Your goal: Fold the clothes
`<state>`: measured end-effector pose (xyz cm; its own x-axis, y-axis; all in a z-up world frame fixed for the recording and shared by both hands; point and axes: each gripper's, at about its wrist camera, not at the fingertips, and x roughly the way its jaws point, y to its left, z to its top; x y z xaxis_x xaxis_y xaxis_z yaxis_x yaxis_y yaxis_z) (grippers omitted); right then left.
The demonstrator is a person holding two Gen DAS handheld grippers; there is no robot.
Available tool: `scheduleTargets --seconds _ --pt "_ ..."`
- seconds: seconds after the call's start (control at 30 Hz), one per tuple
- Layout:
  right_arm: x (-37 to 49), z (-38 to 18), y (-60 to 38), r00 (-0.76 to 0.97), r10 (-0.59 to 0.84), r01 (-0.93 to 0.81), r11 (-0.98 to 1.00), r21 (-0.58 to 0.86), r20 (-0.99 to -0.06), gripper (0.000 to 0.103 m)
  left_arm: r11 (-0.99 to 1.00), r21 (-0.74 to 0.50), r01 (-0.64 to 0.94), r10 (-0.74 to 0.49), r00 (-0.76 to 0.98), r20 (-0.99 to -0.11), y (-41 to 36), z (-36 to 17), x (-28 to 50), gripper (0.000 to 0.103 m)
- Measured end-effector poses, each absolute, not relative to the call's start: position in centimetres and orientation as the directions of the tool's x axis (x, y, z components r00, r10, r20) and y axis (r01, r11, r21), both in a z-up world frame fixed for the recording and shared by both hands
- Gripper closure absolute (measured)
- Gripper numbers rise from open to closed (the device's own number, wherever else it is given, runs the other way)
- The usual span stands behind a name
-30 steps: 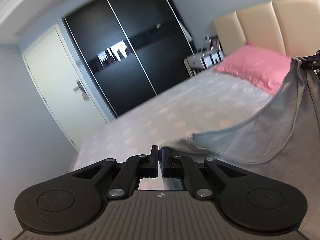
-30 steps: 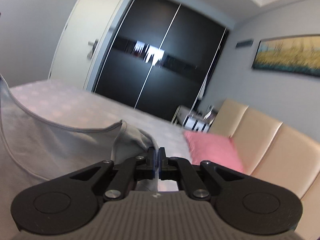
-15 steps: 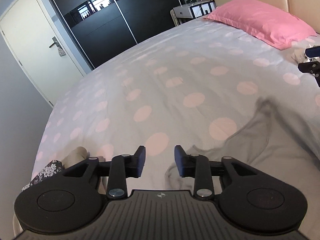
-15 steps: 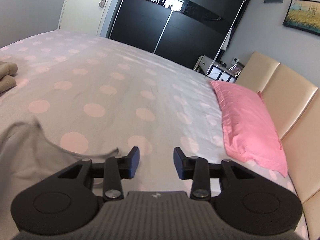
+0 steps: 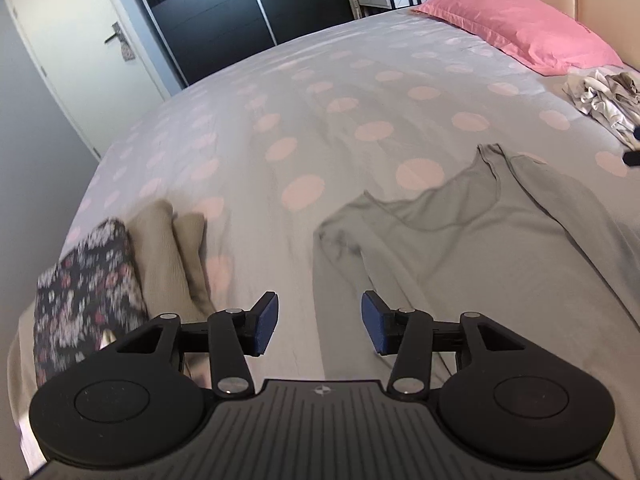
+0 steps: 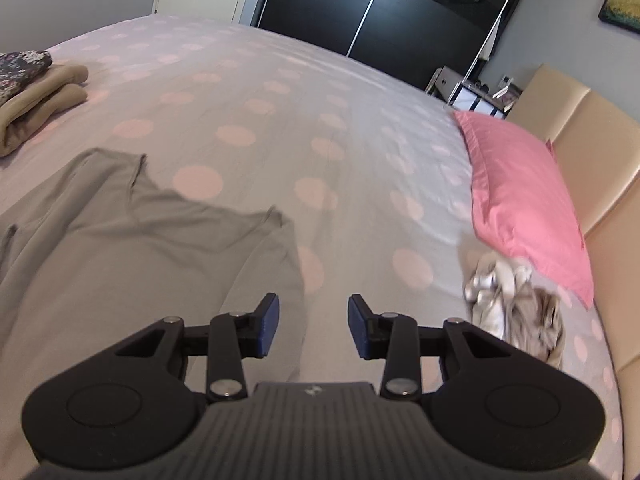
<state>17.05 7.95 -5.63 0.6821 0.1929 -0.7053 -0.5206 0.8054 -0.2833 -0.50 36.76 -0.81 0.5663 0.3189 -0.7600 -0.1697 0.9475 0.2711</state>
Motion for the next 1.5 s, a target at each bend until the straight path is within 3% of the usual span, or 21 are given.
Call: scheduleTargets --seconds 0.23,0.4,1.0,1.1,1.23,1.5 --pt "11.4 -7.5 6.1 0.568 0.229 -0.578 0.795 -0.184 -0.791 0.06 0.946 0.239 -0.22 0.322 0.539 -0.779 34.9 -1.4 -5.4 0.048" --pt "7.8 -9.2 5.4 0.501 0.236 -0.611 0.778 -0.147 -0.833 0.06 0.956 0.174 -0.237 0.275 0.517 -0.81 33.7 -2.9 -8.3 0.047" --pt "0.5 -14.8 3.7 0.351 0.164 -0.658 0.743 -0.118 -0.922 0.062 0.947 0.169 -0.273 0.253 0.311 -0.916 31.2 -10.2 -15.9 0.048" --pt "0.1 -15.5 3.9 0.351 0.148 -0.672 0.727 -0.139 -0.925 0.069 0.947 0.177 -0.269 0.253 0.283 -0.925 31.1 -11.1 -16.3 0.048" --pt "-0.2 -15.8 4.0 0.375 0.117 -0.677 0.712 -0.186 -0.92 0.093 0.946 0.176 -0.272 0.248 0.258 -0.934 31.2 -11.7 -16.5 0.048" --pt "1.3 -13.2 1.9 0.336 0.142 -0.618 0.779 -0.105 -0.931 0.099 0.945 0.172 -0.279 0.246 0.253 -0.936 31.1 -11.7 -16.7 0.048"
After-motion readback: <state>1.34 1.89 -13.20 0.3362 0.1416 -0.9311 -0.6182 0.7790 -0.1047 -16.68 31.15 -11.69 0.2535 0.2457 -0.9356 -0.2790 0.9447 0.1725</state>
